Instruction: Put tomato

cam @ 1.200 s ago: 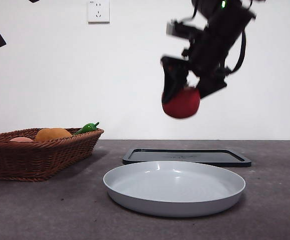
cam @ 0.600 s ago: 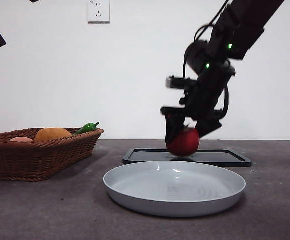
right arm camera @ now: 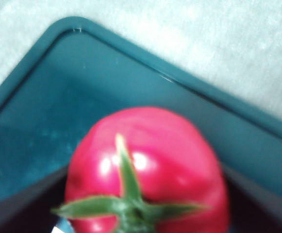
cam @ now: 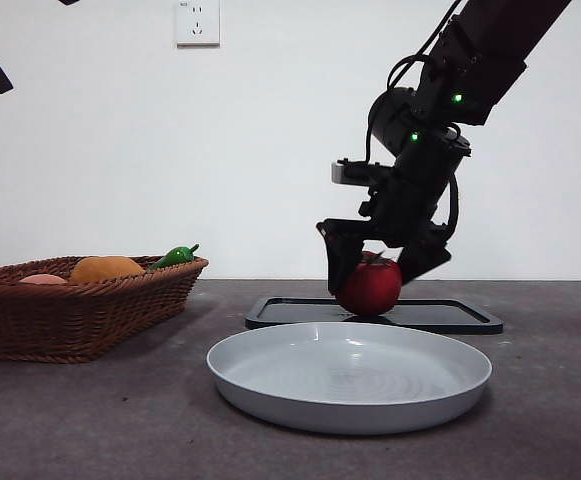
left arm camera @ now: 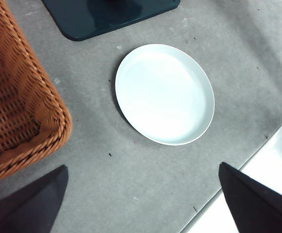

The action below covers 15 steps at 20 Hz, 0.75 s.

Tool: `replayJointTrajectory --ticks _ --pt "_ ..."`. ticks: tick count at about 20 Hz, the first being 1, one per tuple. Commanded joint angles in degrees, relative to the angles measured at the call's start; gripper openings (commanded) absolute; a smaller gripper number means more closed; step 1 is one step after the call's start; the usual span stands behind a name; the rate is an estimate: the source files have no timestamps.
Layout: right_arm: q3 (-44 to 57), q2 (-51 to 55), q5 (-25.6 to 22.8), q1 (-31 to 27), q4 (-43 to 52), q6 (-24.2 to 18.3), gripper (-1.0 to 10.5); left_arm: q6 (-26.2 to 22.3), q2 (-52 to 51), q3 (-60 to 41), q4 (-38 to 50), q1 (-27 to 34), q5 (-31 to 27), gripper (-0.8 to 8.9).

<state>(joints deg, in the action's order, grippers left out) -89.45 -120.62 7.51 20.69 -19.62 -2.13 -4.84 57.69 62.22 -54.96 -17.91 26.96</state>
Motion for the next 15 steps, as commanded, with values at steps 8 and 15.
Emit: replayJointTrajectory --ticks 8,15 --pt "-1.03 7.96 0.02 0.5 -6.05 0.22 5.4 -0.46 0.35 1.07 0.59 -0.22 0.15 4.96" --pt "-0.96 23.82 3.02 0.57 -17.35 0.31 5.4 -0.46 0.35 1.07 0.61 -0.22 0.15 4.96"
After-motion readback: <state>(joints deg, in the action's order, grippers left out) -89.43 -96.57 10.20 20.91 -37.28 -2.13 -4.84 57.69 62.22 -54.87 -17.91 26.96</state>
